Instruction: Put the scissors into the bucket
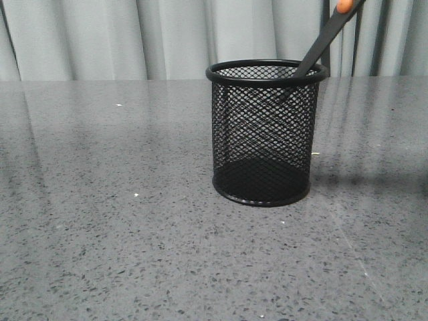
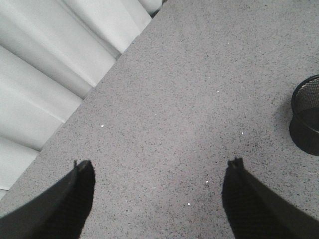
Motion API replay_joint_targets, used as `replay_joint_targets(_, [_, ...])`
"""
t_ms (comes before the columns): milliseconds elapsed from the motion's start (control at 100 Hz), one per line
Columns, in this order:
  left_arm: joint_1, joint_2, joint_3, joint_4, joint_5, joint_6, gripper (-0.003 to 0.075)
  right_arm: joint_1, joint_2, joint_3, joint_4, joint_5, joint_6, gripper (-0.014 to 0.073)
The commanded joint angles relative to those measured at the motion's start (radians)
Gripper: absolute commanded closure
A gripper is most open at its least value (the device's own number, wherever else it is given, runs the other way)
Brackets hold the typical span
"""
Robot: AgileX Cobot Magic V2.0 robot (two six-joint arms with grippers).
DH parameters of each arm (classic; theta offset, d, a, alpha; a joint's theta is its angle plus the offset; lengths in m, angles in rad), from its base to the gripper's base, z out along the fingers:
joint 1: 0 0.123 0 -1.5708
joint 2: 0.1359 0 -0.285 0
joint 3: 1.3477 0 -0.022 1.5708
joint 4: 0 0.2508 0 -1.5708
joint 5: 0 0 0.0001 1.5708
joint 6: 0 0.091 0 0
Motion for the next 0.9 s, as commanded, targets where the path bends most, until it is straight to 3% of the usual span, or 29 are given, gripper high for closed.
replay_joint_targets(0, [0.004, -0.023, -0.029, -0.019, -0.052, -0.013, 0.023, 0.001, 0.011, -0.023, -0.001, 0.03, 0.0, 0.0638])
replay_joint_targets(710, [0.004, -0.023, -0.029, -0.019, -0.052, -0.013, 0.023, 0.001, 0.129, -0.081, 0.045, 0.028, -0.085, 0.0634])
replay_joint_targets(890, [0.004, -0.023, -0.029, -0.019, -0.052, -0.013, 0.023, 0.001, 0.146, -0.083, 0.056, 0.028, -0.087, 0.0482])
